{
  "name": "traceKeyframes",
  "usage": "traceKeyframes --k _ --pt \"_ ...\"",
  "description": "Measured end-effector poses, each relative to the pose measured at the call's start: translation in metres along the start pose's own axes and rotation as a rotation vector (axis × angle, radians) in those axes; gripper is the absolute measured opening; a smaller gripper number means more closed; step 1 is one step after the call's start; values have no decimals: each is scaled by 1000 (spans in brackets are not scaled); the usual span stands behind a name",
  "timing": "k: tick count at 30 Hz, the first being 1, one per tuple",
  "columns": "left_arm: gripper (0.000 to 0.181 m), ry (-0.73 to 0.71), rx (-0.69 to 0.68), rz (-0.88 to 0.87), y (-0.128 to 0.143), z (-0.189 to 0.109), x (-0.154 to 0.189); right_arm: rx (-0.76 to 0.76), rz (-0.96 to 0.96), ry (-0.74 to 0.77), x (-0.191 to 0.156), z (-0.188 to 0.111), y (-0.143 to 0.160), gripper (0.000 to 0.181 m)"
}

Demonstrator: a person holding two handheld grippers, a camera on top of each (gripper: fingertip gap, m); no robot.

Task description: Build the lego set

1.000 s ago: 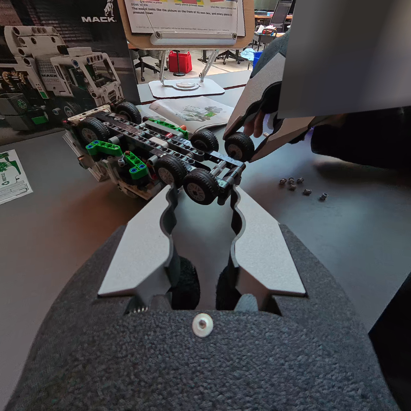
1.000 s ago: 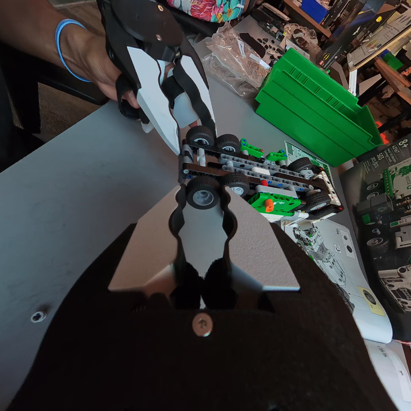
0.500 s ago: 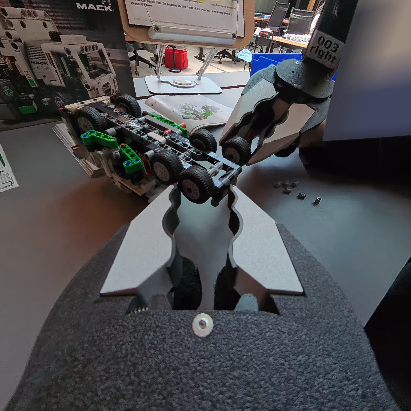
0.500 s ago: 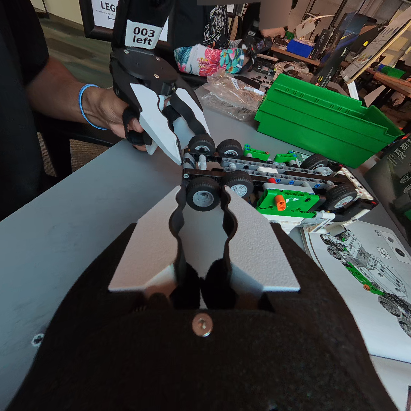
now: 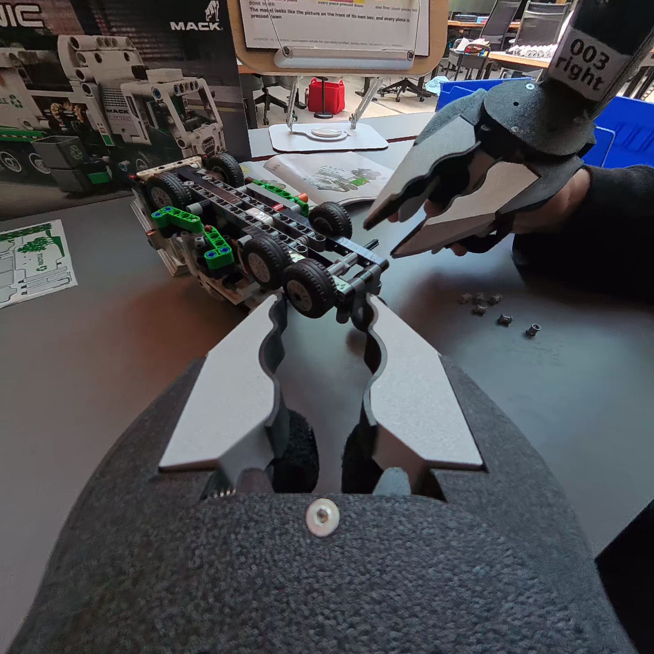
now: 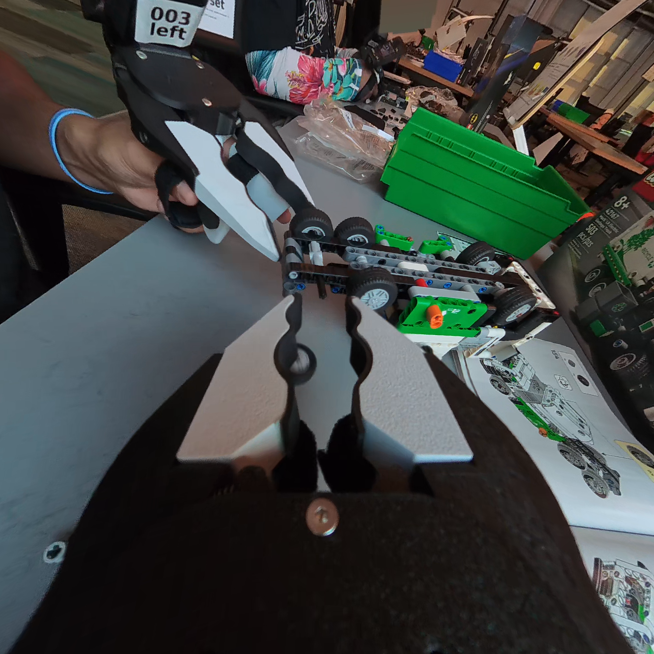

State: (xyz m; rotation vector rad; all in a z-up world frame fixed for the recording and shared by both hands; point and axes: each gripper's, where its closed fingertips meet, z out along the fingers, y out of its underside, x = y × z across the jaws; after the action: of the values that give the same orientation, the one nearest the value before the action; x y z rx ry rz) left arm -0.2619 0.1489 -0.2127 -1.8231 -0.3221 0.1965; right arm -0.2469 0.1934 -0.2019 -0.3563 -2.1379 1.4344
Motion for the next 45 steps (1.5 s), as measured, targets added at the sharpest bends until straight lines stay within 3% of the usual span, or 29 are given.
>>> traceKeyframes --k 5,7,9,12,16,22,26,31,36,42,45 --pt "42 -4 -22 9 3 2 -1 -126 -18 98 8 -9 11 13" --pt "44 -18 -28 25 4 0 -4 -196 12 64 5 -16 20 9" --pt "44 -34 -55 24 9 -4 -10 -267 123 -34 -8 -20 29 18" --pt "44 49 -219 6 38 -9 1 -334 228 -109 -26 -20 37 32" --pt "45 86 -301 59 49 1 15 -331 252 -103 -39 -16 44 31" --pt "28 95 -440 130 67 23 22 -203 363 -72 -41 -18 25 31" --pt "27 70 -400 300 63 23 35 -178 491 -61 -39 -11 19 32" --pt "27 -78 -311 629 44 18 45 -256 545 -54 -52 5 21 40" --pt "27 -122 -251 692 27 14 54 -298 481 50 -51 10 23 32" --pt "25 -152 -205 816 19 11 70 -287 577 -1 -57 12 23 32" --pt "28 -163 -152 793 12 8 70 -217 622 -49 -55 7 15 32"
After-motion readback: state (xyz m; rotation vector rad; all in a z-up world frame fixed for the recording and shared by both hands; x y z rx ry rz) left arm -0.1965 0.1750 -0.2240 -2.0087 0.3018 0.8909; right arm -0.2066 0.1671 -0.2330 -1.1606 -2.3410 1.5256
